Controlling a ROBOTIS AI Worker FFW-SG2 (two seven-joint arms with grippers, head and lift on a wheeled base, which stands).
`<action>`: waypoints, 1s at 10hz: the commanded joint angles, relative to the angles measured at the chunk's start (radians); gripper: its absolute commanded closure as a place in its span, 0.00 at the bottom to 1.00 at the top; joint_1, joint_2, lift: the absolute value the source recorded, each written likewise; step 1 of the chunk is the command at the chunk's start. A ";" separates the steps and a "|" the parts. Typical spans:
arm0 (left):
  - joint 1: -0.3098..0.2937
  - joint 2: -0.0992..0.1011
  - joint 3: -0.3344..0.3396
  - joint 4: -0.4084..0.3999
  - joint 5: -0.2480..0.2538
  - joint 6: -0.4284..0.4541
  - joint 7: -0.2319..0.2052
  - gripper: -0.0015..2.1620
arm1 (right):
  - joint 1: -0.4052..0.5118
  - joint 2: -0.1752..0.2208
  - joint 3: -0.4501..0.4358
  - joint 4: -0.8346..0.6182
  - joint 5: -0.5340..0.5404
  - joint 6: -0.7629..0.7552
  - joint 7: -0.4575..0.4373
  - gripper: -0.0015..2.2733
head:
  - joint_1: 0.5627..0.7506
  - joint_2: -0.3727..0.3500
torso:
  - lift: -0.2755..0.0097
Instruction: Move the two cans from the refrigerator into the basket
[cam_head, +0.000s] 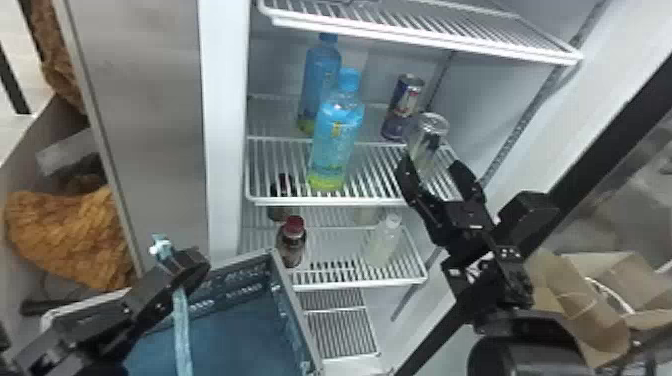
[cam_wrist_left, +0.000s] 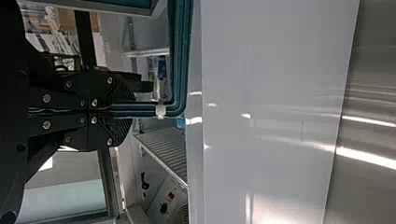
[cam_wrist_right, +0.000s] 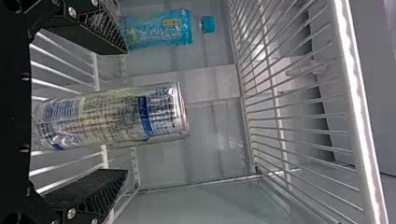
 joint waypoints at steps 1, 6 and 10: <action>0.002 -0.003 0.001 0.000 0.001 0.000 0.000 0.56 | -0.025 -0.003 0.001 0.024 0.014 0.016 -0.002 0.06 | 0.70 0.12 | 0.84; 0.000 -0.003 0.001 0.000 0.001 0.000 0.002 0.56 | -0.116 -0.029 0.035 0.105 0.022 0.050 -0.004 0.06 | 0.70 0.12 | 0.84; 0.000 -0.003 0.001 0.002 0.001 0.002 0.002 0.56 | -0.160 -0.038 0.041 0.129 0.022 0.104 -0.005 0.14 | 0.70 0.15 | 0.84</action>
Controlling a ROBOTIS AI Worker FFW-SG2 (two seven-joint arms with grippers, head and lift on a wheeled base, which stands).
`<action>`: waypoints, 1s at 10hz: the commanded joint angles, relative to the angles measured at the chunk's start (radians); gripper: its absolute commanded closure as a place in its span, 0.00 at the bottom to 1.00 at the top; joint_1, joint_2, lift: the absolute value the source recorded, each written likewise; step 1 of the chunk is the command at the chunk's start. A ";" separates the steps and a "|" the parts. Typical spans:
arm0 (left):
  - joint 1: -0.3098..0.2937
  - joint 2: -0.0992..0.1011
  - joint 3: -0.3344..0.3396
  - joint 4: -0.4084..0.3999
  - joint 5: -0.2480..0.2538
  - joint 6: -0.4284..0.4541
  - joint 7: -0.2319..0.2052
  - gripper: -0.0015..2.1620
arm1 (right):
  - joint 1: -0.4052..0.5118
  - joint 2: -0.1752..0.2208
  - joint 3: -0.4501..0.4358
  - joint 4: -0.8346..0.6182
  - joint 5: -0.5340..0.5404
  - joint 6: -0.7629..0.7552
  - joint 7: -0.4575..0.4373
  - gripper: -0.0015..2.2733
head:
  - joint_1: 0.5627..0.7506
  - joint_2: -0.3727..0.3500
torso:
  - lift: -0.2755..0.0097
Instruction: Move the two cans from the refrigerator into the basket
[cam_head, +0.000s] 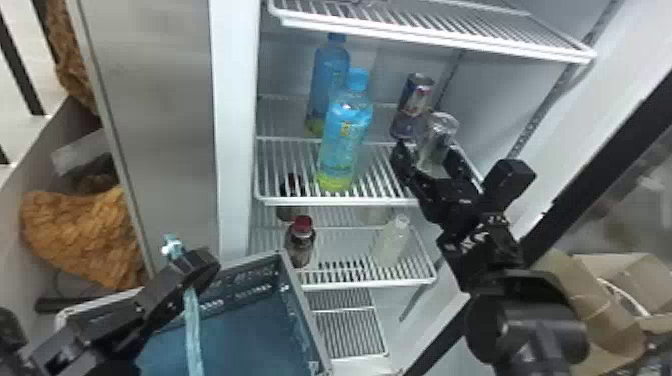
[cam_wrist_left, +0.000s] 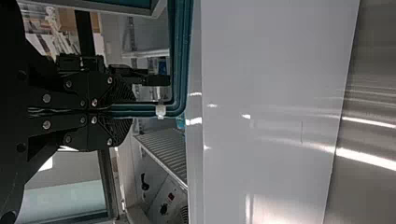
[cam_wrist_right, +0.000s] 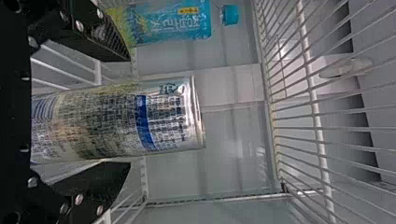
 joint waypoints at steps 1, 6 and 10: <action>0.000 -0.003 0.000 0.000 -0.001 -0.002 0.000 0.56 | -0.001 0.000 -0.004 0.002 -0.004 0.016 -0.001 0.29 | 0.70 0.15 | 0.84; 0.000 -0.003 0.000 0.000 0.001 0.000 0.000 0.56 | 0.023 -0.003 -0.016 -0.040 0.024 0.021 0.001 0.50 | 0.70 0.15 | 0.84; 0.000 -0.003 0.000 0.000 0.001 0.000 0.000 0.56 | 0.193 -0.014 -0.034 -0.270 -0.016 0.073 0.001 0.50 | 0.70 0.13 | 0.84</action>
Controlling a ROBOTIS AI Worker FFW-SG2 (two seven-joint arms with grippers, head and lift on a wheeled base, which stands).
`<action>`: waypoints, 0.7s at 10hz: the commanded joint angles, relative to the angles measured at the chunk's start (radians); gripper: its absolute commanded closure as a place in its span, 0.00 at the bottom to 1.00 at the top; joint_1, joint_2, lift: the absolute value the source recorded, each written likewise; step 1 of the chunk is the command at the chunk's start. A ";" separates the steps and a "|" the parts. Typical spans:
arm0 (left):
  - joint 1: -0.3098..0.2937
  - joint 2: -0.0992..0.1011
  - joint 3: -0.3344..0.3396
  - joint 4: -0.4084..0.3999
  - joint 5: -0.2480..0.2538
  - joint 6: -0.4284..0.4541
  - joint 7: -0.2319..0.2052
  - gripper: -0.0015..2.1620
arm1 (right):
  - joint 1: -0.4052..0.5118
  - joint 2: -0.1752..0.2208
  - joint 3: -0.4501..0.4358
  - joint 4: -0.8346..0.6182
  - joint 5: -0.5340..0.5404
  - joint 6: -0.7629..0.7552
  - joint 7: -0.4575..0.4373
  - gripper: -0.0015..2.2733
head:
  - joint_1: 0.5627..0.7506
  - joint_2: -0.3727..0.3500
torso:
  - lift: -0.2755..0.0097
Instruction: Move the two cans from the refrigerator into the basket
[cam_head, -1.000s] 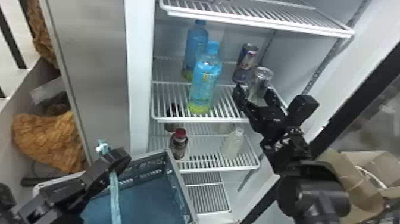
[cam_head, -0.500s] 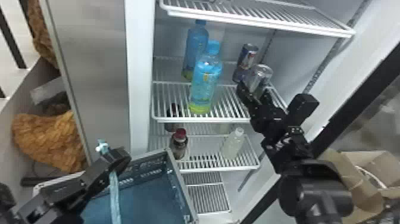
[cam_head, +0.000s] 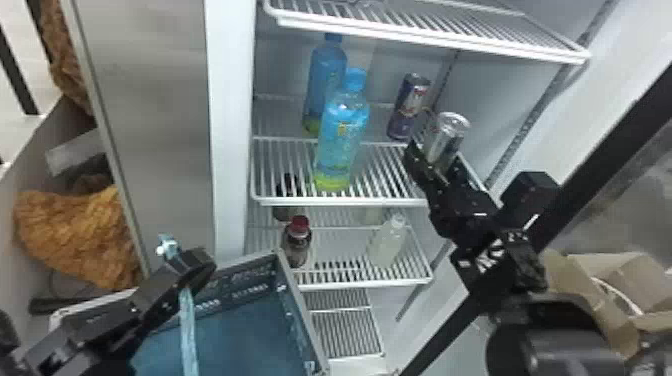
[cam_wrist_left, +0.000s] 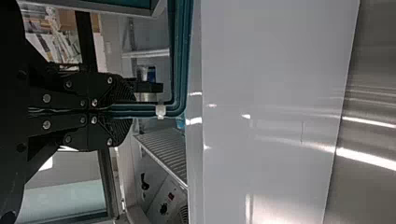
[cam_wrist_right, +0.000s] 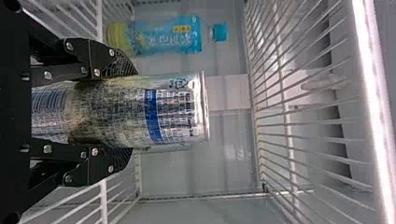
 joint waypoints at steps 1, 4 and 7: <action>0.000 -0.003 0.000 0.000 0.000 0.000 0.000 0.56 | 0.076 -0.004 -0.002 -0.091 -0.025 0.033 0.000 0.50 | 0.70 0.14 | 0.84; 0.005 -0.003 0.002 0.000 0.000 0.002 0.000 0.56 | 0.201 -0.004 -0.006 -0.226 -0.063 0.092 0.000 0.50 | 0.70 0.15 | 0.84; 0.005 -0.003 0.002 0.000 0.002 0.000 -0.002 0.56 | 0.282 -0.004 0.026 -0.302 -0.111 0.124 0.000 0.50 | 0.70 0.18 | 0.84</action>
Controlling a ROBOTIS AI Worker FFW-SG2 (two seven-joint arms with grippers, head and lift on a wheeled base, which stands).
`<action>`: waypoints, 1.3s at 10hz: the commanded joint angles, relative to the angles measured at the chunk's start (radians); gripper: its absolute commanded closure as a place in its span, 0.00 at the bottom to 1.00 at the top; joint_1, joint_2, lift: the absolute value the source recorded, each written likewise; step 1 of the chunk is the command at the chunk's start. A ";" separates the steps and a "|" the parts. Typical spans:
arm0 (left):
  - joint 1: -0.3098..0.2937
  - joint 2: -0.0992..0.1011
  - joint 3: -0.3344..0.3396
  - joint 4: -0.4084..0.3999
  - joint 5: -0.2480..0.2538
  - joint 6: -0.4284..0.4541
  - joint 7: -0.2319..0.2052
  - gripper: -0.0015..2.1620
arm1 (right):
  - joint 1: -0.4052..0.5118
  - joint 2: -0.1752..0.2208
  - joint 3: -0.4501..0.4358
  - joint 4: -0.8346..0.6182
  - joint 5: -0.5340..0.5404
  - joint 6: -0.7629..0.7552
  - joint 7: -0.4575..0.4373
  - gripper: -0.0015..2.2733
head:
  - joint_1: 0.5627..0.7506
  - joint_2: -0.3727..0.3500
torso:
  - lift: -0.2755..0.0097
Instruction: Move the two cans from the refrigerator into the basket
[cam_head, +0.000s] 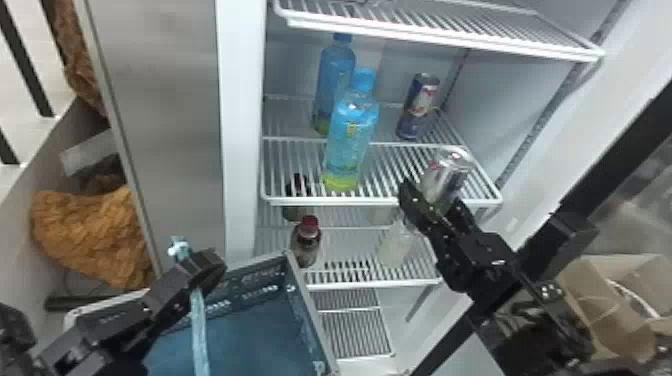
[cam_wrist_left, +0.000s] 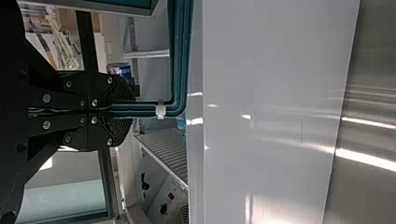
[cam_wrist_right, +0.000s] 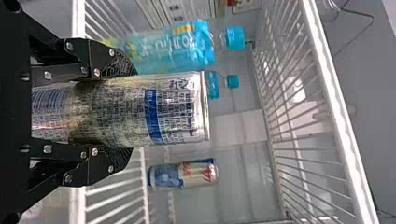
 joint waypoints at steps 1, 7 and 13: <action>0.000 -0.003 0.002 0.000 0.000 -0.002 0.000 0.56 | 0.036 0.000 0.028 -0.038 -0.028 0.016 0.000 0.50 | 0.70 0.19 | 0.84; 0.002 -0.003 0.004 0.000 0.000 0.000 0.000 0.56 | 0.075 -0.009 0.159 -0.058 -0.114 0.070 0.032 0.50 | 0.70 0.33 | 0.84; 0.002 -0.003 0.002 0.000 0.000 -0.002 0.000 0.56 | 0.072 -0.035 0.305 -0.060 -0.184 0.193 0.089 0.49 | 0.70 0.53 | 0.84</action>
